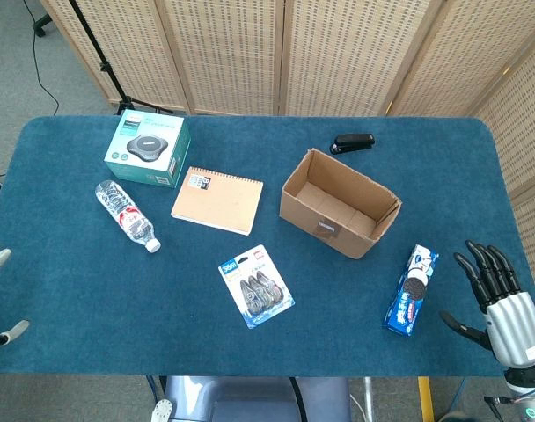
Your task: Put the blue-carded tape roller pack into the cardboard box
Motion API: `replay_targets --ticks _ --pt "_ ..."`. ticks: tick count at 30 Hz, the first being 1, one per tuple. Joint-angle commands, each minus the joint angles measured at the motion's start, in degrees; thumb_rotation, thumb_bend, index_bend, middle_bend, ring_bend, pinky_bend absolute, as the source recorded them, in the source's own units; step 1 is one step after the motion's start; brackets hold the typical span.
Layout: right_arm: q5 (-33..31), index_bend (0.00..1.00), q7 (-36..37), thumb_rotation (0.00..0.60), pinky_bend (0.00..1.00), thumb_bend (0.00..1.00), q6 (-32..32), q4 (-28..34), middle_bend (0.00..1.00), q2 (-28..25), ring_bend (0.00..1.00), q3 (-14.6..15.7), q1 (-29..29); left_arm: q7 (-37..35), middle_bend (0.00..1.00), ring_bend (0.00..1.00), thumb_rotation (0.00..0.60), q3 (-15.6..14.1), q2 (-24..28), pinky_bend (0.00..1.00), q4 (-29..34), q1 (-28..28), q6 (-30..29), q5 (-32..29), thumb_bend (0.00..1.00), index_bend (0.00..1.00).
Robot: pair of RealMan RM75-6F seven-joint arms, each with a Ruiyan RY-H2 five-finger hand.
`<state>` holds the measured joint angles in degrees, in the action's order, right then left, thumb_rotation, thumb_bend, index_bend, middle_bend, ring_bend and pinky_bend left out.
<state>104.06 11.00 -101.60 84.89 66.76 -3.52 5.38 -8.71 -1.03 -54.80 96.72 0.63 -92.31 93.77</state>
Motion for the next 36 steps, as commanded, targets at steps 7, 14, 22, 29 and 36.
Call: replay_targets --ticks 7,14,22,29,36 --pt "1.3 0.01 0.0 0.600 0.05 0.00 0.4 -0.5 0.00 0.1 0.00 0.9 0.5 -0.1 0.00 0.00 0.600 0.1 0.2 0.00 0.2 0.2 0.5 -0.2 0.00 0.00" --pt "9.4 0.04 -2.1 0.600 0.05 0.06 4.9 -1.5 0.00 0.0 0.00 4.3 4.1 -0.4 0.00 0.00 0.600 0.3 0.3 0.00 0.3 0.2 0.2 -0.4 0.00 0.00" --pt "14.6 0.08 -9.9 0.600 0.05 0.24 27.6 9.2 0.04 -3.7 0.00 5.8 16.3 -0.6 0.00 0.00 0.600 0.8 0.6 0.00 0.9 1.0 2.0 -1.9 0.00 0.00" --pt "2.6 0.09 -20.0 0.600 0.05 0.41 48.6 15.9 0.06 -0.5 0.00 0.0 24.9 -1.5 0.00 0.00 0.600 1.2 1.0 0.00 1.0 1.6 3.8 -3.6 0.00 0.00" --pt "-10.3 0.09 -31.2 0.600 0.06 0.42 58.7 16.1 0.06 5.7 0.00 -4.9 29.6 -2.7 0.00 0.00 0.600 1.6 1.4 0.00 0.7 2.4 5.6 -4.8 0.00 0.00"
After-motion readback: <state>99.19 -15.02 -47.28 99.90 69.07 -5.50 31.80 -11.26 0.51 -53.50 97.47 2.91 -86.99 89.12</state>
